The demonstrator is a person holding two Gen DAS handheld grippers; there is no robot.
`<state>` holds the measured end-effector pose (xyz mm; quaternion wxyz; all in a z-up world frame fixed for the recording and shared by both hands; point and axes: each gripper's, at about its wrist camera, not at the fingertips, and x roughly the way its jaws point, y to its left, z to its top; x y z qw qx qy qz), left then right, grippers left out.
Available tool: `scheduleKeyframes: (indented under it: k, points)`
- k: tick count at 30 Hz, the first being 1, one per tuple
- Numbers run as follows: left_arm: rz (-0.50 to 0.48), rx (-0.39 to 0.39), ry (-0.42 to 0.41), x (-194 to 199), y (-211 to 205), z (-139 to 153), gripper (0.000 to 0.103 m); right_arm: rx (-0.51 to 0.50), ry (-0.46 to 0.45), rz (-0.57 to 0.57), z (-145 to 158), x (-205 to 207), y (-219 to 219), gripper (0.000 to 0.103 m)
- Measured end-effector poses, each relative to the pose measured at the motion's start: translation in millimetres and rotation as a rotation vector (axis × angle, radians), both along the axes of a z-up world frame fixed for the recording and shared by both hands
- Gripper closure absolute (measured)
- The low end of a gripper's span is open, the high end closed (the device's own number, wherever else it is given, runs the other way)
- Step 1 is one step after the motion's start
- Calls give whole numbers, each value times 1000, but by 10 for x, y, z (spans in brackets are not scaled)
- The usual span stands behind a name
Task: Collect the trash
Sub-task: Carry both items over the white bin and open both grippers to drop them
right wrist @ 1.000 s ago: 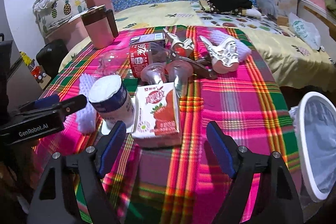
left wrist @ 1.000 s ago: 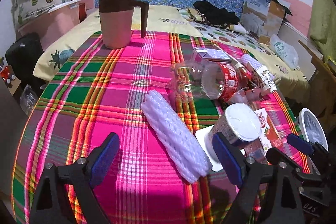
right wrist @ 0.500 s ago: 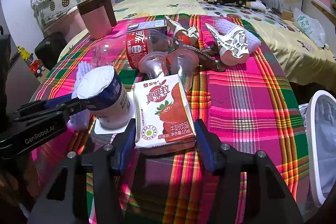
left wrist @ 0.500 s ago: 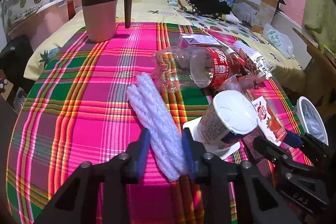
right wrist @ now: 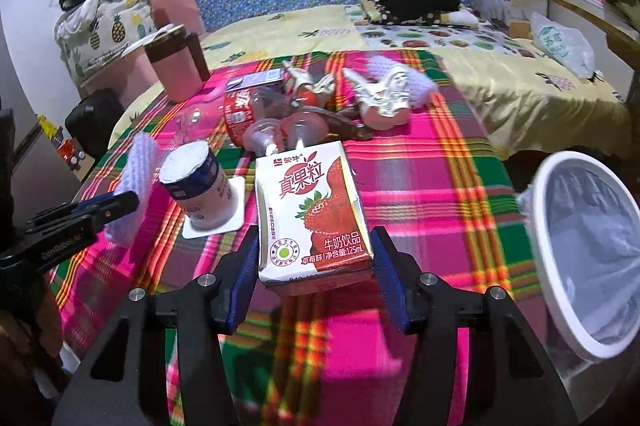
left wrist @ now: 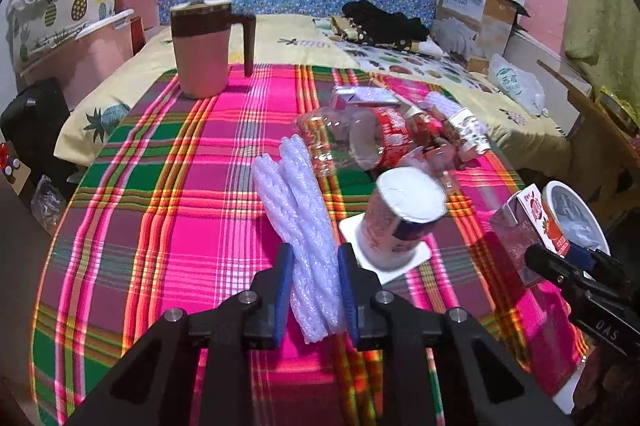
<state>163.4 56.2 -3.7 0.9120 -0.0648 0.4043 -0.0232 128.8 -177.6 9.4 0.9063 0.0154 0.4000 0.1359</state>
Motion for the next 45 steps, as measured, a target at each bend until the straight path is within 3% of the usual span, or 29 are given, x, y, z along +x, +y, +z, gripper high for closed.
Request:
scheduleKeyframes:
  k: [9,15,27,43,45]
  points:
    - [-147,-21,-98,-200,-567,495,80,14,-46,-122,154,-112,-482,48]
    - [-296,-33,-107,-163,-1233,572,80,3,-52,-228,122,-156,-917,48]
    - [-563,-86,-28,142,-2494,281,80,-1,-14,-387,-38,-202,-1588,48]
    - [-682,-131,34,519,-3327,-10,76,-8,36,-468,-198,-234,-2028,47]
    - [-686,-143,48,552,-3370,-46,73,-4,35,-482,-206,-240,-2075,41]
